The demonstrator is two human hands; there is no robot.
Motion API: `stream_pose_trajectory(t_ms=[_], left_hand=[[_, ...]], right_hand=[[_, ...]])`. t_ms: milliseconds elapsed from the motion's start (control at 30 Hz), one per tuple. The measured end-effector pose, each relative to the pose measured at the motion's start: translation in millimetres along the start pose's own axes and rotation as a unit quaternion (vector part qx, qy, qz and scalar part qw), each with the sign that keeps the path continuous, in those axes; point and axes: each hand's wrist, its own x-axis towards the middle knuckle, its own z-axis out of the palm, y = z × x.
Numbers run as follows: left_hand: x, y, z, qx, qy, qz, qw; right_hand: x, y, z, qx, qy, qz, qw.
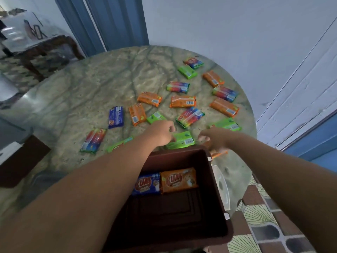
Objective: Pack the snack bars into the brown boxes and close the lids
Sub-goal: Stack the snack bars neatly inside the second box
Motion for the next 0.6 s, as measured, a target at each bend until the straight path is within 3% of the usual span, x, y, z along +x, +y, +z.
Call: stream_pose_trajectory(t_ms=[100, 267, 600], left_hand=[[12.1, 11.2, 11.3, -0.002, -0.038, 0.009, 0.999], [28.4, 25.8, 26.8, 0.116, -0.041, 0.027, 0.992], [41.0, 24.4, 35.9, 0.131, -0.038, -0.021, 0.990]], right_hand=[[7.3, 5.9, 3.1, -0.094, -0.056, -0.021, 0.994], [22.1, 14.2, 9.4, -0.135, 0.012, -0.065, 0.989], [29.4, 17.8, 14.0, -0.147, 0.079, -0.082, 0.983]])
